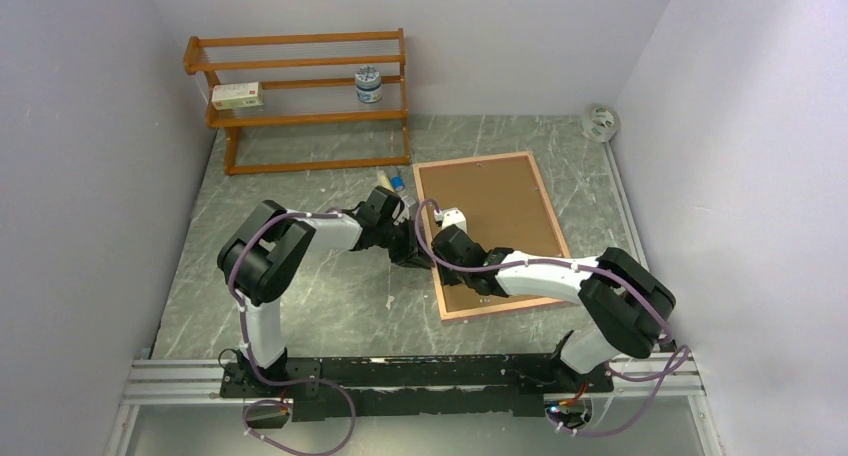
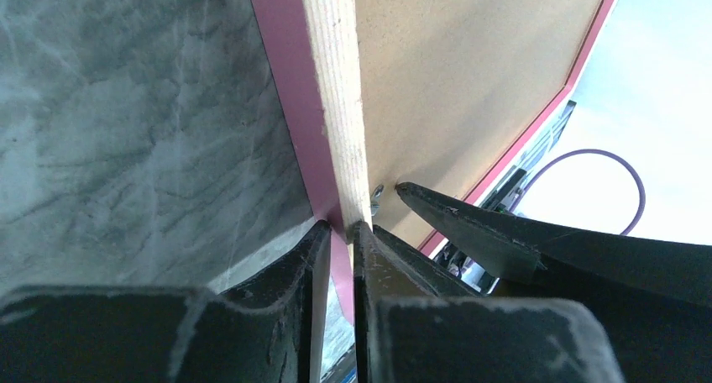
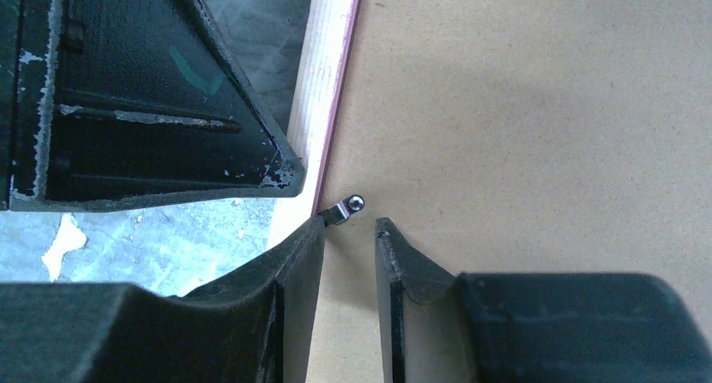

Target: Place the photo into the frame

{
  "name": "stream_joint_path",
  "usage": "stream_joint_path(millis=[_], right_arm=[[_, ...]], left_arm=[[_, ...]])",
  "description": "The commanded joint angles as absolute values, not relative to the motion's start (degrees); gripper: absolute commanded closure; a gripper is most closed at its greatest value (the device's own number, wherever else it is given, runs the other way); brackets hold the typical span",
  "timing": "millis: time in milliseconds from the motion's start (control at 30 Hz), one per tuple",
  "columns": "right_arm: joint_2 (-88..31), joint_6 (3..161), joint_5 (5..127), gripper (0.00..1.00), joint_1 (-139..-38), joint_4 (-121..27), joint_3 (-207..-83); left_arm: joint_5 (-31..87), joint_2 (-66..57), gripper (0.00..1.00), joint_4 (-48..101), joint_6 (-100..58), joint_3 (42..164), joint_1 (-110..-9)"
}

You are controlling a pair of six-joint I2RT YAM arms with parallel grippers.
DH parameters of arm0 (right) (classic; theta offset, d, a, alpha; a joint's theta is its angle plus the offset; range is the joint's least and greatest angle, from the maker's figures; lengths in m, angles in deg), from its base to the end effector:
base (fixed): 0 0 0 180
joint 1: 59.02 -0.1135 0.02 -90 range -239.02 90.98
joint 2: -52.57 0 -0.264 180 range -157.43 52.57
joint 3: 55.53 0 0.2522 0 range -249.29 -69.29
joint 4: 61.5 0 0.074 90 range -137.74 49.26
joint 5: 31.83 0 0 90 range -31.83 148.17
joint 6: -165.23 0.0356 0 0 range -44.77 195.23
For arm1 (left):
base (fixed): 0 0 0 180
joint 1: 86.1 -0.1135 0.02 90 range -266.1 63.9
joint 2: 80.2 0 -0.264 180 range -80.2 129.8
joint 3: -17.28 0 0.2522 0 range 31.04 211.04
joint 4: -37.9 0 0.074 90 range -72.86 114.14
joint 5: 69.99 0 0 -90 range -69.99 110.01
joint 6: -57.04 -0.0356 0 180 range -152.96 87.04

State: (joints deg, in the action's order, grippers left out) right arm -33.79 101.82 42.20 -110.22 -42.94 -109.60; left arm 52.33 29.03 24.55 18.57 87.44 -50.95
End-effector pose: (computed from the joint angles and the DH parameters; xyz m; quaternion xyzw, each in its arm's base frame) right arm 0.1861 0.2158 0.1583 -0.1534 0.9216 0.1065 0.3404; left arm 0.2885 -0.2264 0.1213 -0.0408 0.9128 -0.4040 0.0442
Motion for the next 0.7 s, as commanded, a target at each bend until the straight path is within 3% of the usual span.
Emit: stream_joint_path(millis=[0, 667], right_arm=[[-34.2, 102.8, 43.4, 0.68, -110.7, -41.8, -109.6], [-41.9, 101.3, 41.7, 0.82, -110.8, -41.9, -110.3]], left_arm=[[36.5, 33.8, 0.83, 17.3, 13.4, 85.7, -52.3], [37.3, 34.1, 0.83, 18.4, 13.4, 84.7, -52.3]])
